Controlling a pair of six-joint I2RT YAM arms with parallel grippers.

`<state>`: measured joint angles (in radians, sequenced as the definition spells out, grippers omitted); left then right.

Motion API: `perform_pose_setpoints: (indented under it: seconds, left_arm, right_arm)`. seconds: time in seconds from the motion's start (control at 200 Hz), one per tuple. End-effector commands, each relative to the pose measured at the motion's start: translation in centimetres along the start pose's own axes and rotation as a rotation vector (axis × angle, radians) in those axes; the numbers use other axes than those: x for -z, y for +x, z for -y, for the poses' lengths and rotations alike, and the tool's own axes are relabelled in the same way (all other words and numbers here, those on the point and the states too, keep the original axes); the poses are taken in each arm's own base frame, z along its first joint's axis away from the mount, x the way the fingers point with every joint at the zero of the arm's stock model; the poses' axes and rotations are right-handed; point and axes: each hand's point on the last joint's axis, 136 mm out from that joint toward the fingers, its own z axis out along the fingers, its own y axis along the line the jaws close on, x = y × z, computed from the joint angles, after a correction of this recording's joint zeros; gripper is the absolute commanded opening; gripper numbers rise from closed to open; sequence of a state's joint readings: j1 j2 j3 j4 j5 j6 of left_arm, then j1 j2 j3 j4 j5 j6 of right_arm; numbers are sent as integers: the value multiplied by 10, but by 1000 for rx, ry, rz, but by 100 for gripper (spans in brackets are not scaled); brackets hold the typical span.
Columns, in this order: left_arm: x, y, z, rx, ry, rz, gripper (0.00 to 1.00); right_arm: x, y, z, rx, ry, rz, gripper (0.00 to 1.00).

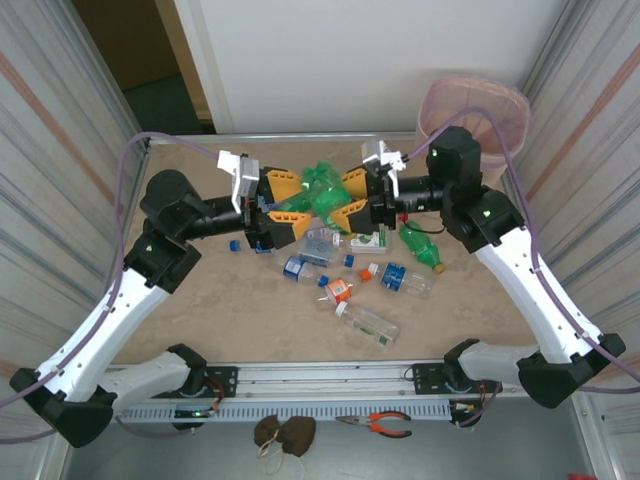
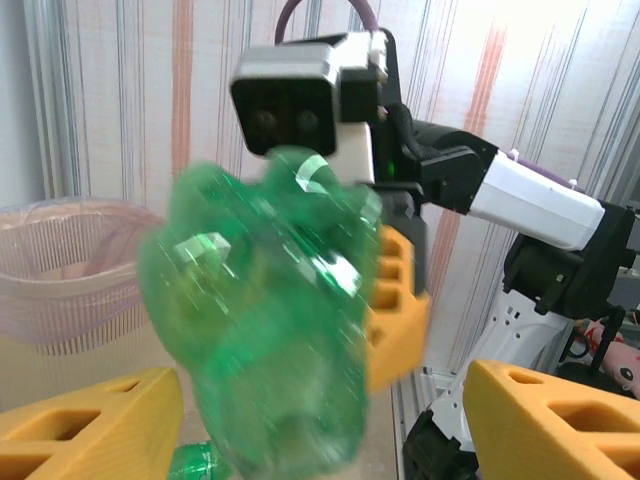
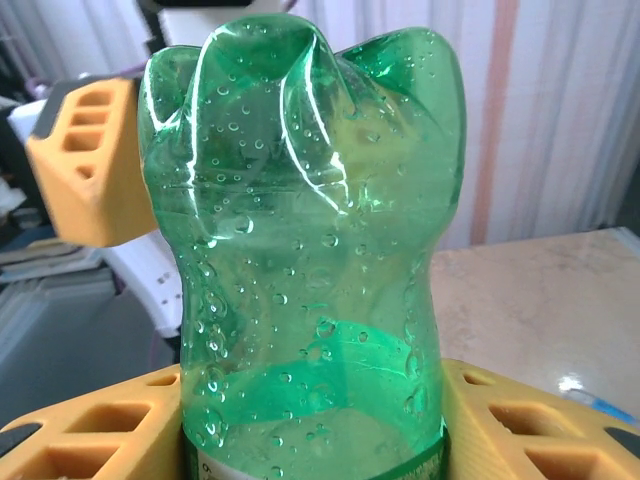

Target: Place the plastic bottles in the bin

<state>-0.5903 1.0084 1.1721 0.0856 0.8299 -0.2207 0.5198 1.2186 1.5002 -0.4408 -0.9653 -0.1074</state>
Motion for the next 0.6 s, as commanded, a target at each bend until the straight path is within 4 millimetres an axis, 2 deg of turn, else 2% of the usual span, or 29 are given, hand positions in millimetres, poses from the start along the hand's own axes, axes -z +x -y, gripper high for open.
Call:
perform_pose_setpoints:
  seconds: [0.0, 0.286, 0.446, 0.596]
  left_arm:
    - [8, 0, 0, -34, -49, 10, 75]
    - [13, 20, -24, 17, -184, -32, 75]
    - [15, 31, -34, 50, -238, -37, 75]
    - [17, 37, -37, 69, -257, -45, 74]
  right_arm:
    - [15, -21, 17, 0, 78, 46, 48]
    - [66, -43, 97, -72, 378, 100, 48]
    - [114, -44, 161, -190, 619, 134, 47]
    - [168, -33, 220, -323, 838, 177, 45]
